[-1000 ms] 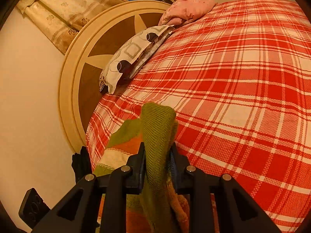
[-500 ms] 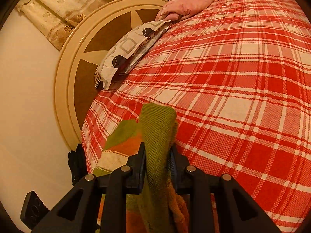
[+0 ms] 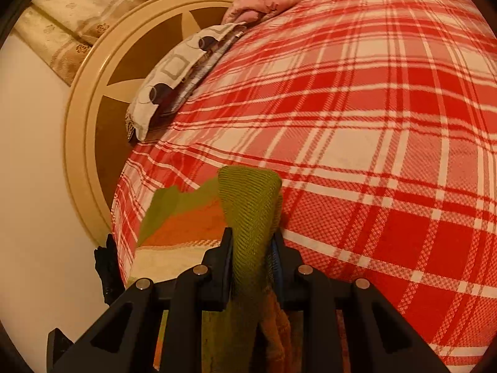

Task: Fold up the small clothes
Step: 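Fold the held edge over onto the sweater and open both grippers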

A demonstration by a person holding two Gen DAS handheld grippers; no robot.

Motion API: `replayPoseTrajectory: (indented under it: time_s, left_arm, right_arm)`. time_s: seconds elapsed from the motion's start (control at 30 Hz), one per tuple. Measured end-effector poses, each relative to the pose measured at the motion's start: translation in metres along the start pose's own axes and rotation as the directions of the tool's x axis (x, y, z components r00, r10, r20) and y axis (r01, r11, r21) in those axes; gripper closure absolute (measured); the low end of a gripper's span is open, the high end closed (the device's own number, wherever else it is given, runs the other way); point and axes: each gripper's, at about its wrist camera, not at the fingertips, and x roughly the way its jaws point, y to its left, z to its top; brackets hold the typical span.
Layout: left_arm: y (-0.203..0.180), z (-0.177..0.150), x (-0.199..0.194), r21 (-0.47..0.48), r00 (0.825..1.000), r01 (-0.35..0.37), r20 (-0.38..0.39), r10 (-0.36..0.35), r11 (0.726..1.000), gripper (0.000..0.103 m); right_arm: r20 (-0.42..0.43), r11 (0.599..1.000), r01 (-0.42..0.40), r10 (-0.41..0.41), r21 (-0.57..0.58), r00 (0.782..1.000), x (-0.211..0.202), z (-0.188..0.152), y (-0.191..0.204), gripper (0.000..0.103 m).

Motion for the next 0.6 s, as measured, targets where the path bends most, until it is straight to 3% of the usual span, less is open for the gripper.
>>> replayPoseTrajectory:
  time_s: [0.13,0.2,0.3,0.47,0.57,0.6]
  left_arm:
    - [0.001,-0.001,0.000,-0.003,1.000,0.007,0.004,-0.007,1.000,0.071]
    - [0.002,-0.001,-0.001,-0.010,1.000,0.010,-0.001,-0.010,1.000,0.070]
    - [0.005,0.002,-0.002,-0.040,0.999,0.027,-0.016,-0.028,0.999,0.061]
    - [0.002,0.006,-0.016,-0.023,1.000,0.018,0.025,-0.017,1.000,0.035]
    - [0.001,0.003,-0.010,-0.006,1.000,-0.012,0.000,0.012,1.000,0.033]
    - [0.001,0.000,-0.003,0.001,0.999,-0.028,-0.033,0.028,1.000,0.033]
  right_arm:
    - [0.000,0.996,-0.049,0.049,0.071,0.999,-0.001,-0.003,-0.011,0.077]
    - [-0.001,0.994,-0.056,0.057,0.090,0.998,-0.007,-0.007,-0.014,0.070]
    - [0.014,0.998,-0.048,0.047,0.039,0.999,-0.038,-0.027,-0.008,0.068]
    - [0.043,0.995,-0.086,0.088,-0.046,0.995,-0.093,-0.073,0.008,0.068]
    - [-0.008,0.993,-0.104,0.104,-0.059,0.995,-0.097,-0.104,0.016,0.068]
    - [-0.024,0.996,-0.043,0.042,-0.078,0.999,-0.094,-0.113,0.020,0.069]
